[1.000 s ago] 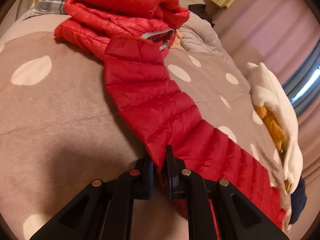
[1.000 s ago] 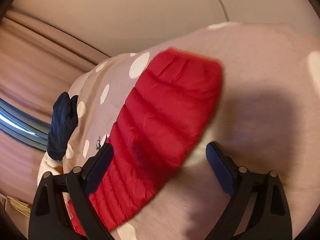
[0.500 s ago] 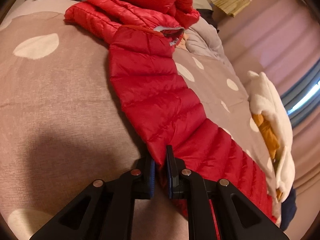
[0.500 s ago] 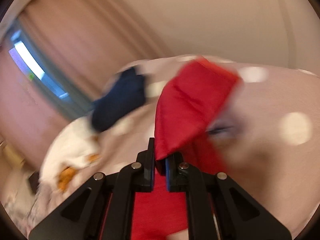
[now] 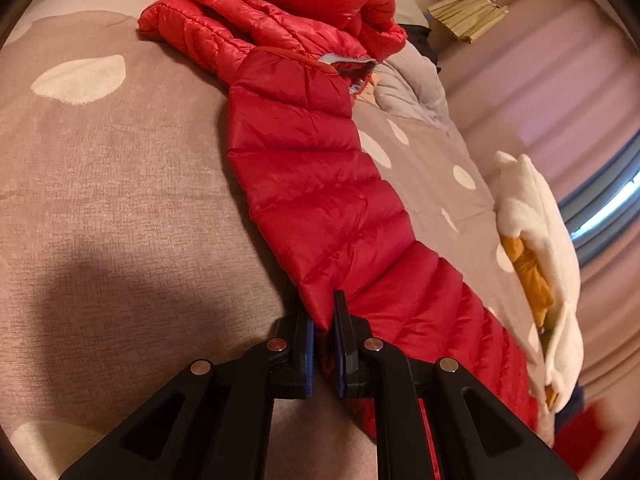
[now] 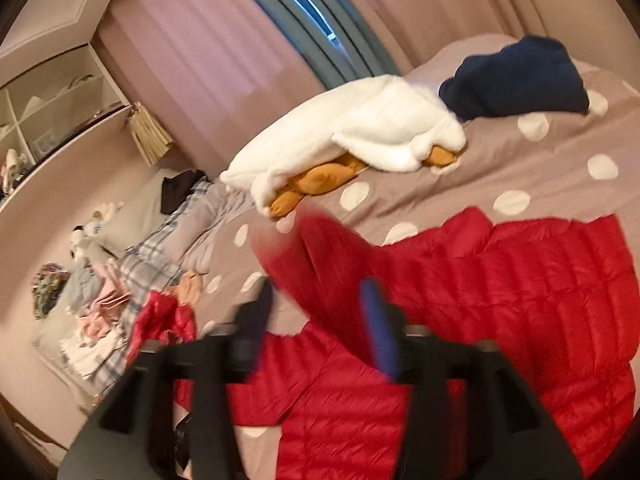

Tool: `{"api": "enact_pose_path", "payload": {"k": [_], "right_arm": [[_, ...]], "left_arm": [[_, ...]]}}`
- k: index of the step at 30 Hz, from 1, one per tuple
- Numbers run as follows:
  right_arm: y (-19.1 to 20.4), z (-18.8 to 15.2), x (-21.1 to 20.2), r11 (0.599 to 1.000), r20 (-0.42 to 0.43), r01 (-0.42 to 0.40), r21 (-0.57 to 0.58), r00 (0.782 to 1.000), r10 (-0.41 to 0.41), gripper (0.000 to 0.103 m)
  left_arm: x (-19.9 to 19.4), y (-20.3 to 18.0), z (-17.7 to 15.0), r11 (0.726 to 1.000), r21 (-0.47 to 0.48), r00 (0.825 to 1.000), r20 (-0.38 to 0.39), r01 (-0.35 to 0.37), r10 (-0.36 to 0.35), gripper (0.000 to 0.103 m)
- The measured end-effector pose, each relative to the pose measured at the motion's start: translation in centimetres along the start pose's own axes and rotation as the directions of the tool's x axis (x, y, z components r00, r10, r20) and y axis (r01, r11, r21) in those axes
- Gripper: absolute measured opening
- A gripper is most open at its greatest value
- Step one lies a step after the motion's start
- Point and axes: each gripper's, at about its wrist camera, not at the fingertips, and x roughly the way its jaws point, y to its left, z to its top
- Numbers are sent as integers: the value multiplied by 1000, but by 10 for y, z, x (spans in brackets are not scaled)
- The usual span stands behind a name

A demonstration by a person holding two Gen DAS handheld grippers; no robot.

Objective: Fold large clothes

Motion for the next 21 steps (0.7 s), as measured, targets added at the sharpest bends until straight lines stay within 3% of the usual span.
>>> {"api": "enact_pose_path", "payload": {"k": [4, 7, 9, 13, 16, 17, 18, 19, 21], "right_arm": [[-18, 5, -40, 993, 74, 105, -53, 992, -101, 73], [-58, 6, -60, 968, 151, 249, -25, 958, -243, 71], [-89, 15, -68, 948, 151, 319, 19, 936, -318, 65], [-164, 13, -61, 888, 93, 439, 134, 887, -452, 41], [-205, 3, -25, 877, -5, 444, 183, 893, -451, 38], [-215, -4, -7, 868, -53, 466, 172, 884, -464, 38], [-225, -11, 12, 846, -122, 514, 142, 857, -500, 37], [-234, -27, 39, 809, -211, 581, 82, 804, -556, 36], [-222, -49, 56, 765, -130, 642, -38, 756, -641, 37]], "left_arm": [[1, 1, 0, 1000, -4, 1000, 1, 5, -5, 12], [1, 1, 0, 1000, -6, 1000, 2, 9, -9, 12], [0, 2, 0, 1000, -6, 1000, 3, 8, -8, 12], [1, 2, 0, 1000, -6, 1000, 5, 8, -8, 12], [1, 3, 0, 1000, -10, 1000, 6, 15, -15, 12], [1, 4, 0, 1000, -11, 1000, 6, 17, -17, 12], [0, 4, 0, 1000, -13, 1000, 7, 20, -19, 12], [0, 5, 0, 1000, -14, 1000, 7, 21, -21, 12], [1, 4, 0, 1000, -9, 1000, 9, 16, -16, 12]]}}
